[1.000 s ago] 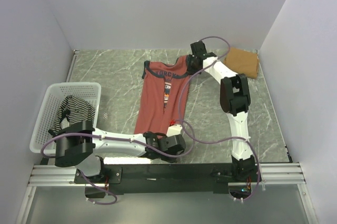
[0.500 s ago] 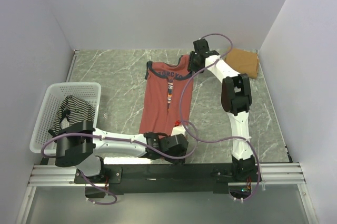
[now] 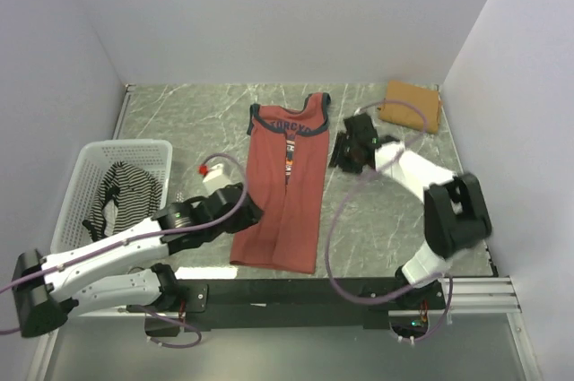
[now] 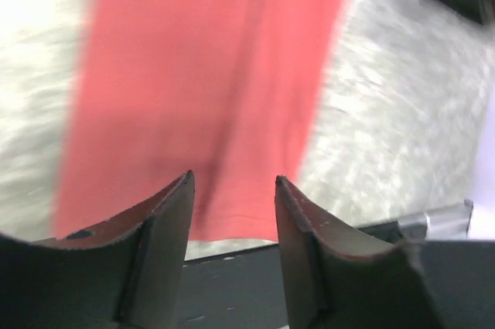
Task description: Fold and stack the tank tops
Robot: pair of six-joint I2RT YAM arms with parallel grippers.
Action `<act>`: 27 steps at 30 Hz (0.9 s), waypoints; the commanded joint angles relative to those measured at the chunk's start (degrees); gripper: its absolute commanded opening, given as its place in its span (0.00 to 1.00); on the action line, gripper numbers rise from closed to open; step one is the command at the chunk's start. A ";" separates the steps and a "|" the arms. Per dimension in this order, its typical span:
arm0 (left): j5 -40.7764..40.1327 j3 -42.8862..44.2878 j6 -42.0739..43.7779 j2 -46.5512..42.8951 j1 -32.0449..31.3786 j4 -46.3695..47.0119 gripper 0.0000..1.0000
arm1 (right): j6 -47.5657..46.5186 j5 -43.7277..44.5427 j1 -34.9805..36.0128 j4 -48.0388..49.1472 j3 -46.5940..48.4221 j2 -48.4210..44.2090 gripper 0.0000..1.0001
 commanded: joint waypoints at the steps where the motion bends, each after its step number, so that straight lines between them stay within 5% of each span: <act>1: -0.36 -4.54 -5.15 -3.20 3.44 -9.52 0.52 | 5.47 -1.54 7.10 4.53 -12.53 -11.10 0.52; 6: 2.81 -8.14 -8.75 -5.13 4.95 -14.26 0.49 | 13.73 -3.84 16.33 4.81 -28.88 -24.89 0.52; 12: 5.18 -10.07 -8.76 -5.31 5.30 -16.91 0.45 | 20.32 -6.56 23.81 4.19 -36.99 -34.32 0.54; 27: 13.18 -15.44 -5.50 -1.45 5.30 -9.79 0.46 | 32.01 -6.03 39.99 6.56 -42.71 -35.48 0.54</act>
